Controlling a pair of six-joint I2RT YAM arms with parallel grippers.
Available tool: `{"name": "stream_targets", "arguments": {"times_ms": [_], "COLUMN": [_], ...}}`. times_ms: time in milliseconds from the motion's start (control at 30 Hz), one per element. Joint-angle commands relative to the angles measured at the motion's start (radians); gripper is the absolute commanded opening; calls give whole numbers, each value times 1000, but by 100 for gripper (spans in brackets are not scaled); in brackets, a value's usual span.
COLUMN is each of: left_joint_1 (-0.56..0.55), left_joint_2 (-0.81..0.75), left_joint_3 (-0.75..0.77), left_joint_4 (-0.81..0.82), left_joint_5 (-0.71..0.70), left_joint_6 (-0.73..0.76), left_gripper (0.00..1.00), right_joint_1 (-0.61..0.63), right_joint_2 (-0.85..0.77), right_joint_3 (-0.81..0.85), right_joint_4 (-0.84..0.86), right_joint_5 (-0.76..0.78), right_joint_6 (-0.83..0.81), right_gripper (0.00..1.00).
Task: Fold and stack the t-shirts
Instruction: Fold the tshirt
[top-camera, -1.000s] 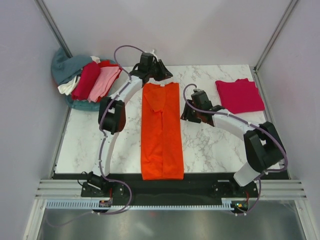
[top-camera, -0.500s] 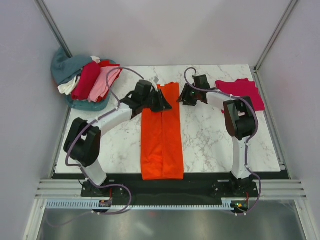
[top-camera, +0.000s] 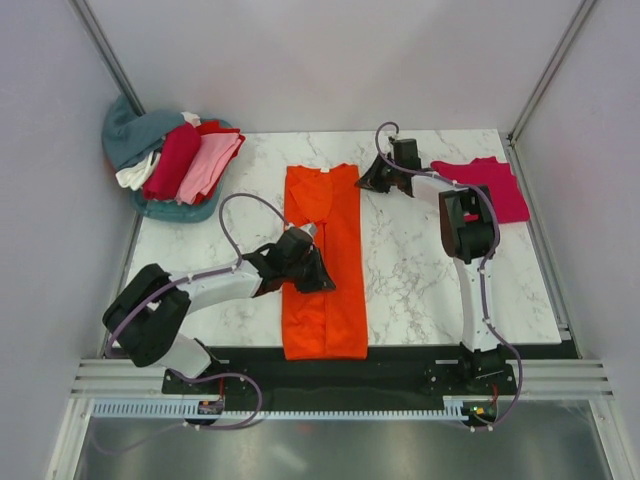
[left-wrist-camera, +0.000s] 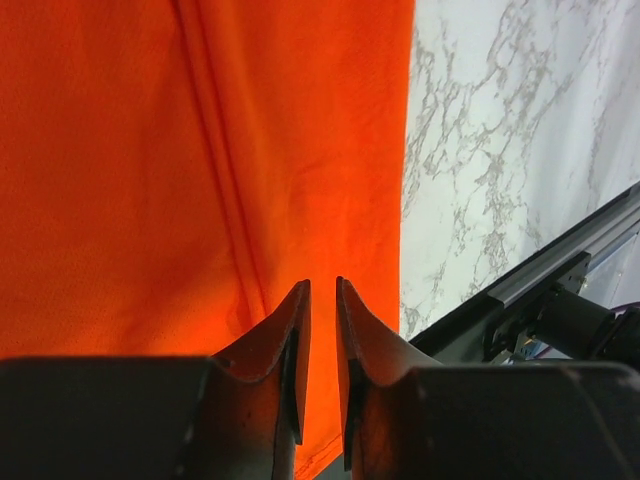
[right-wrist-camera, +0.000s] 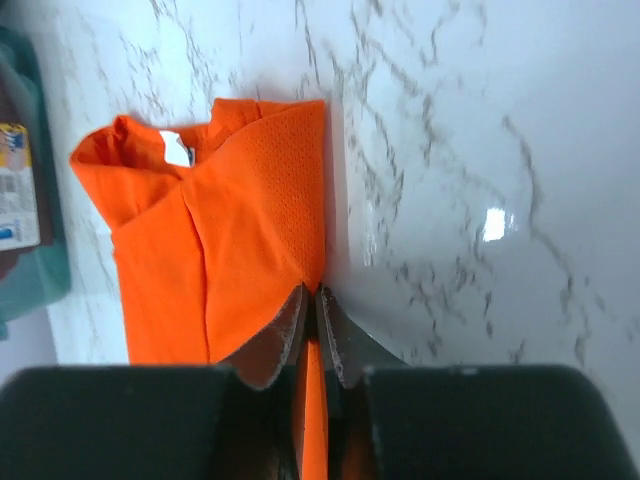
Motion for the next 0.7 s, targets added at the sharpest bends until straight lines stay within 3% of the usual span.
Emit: {"name": "stream_targets", "arguments": {"times_ms": [0, 33, 67, 267, 300, 333, 400, 500, 533, 667], "left_joint_1": [-23, -24, -24, -15, -13, -12, -3, 32, 45, 111], "left_joint_2": [-28, -31, -40, -97, -103, -108, -131, -164, -174, -229], "left_joint_3": [-21, -21, -21, 27, 42, 47, 48, 30, 19, -56], "left_joint_4": [65, 65, 65, -4, -13, -22, -42, -68, -68, -79], "left_joint_5": [-38, -35, -39, -58, -58, -64, -73, -84, -84, -85], "left_joint_6": [-67, -67, -66, -27, -17, -11, -1, -1, -3, 17], "left_gripper": [22, 22, 22, 23, 23, 23, 25, 29, 35, 45], "right_joint_1": [-25, -34, -38, -94, -98, -107, -115, -115, -114, -112], "right_joint_2": [103, 119, 145, 237, 247, 257, 268, 205, 177, -38], "right_joint_3": [43, 80, 95, 233, 255, 293, 318, 270, 202, -51], "right_joint_4": [-10, -10, -12, -9, -10, -10, -12, -7, -1, 19], "right_joint_5": [23, 14, 13, 2, -6, -33, -82, -95, -96, -98], "right_joint_6": [15, 23, 34, 101, 106, 109, 118, 89, 80, 31], "right_gripper": [12, 4, 3, 1, 4, 21, 47, 52, 53, 53]}}
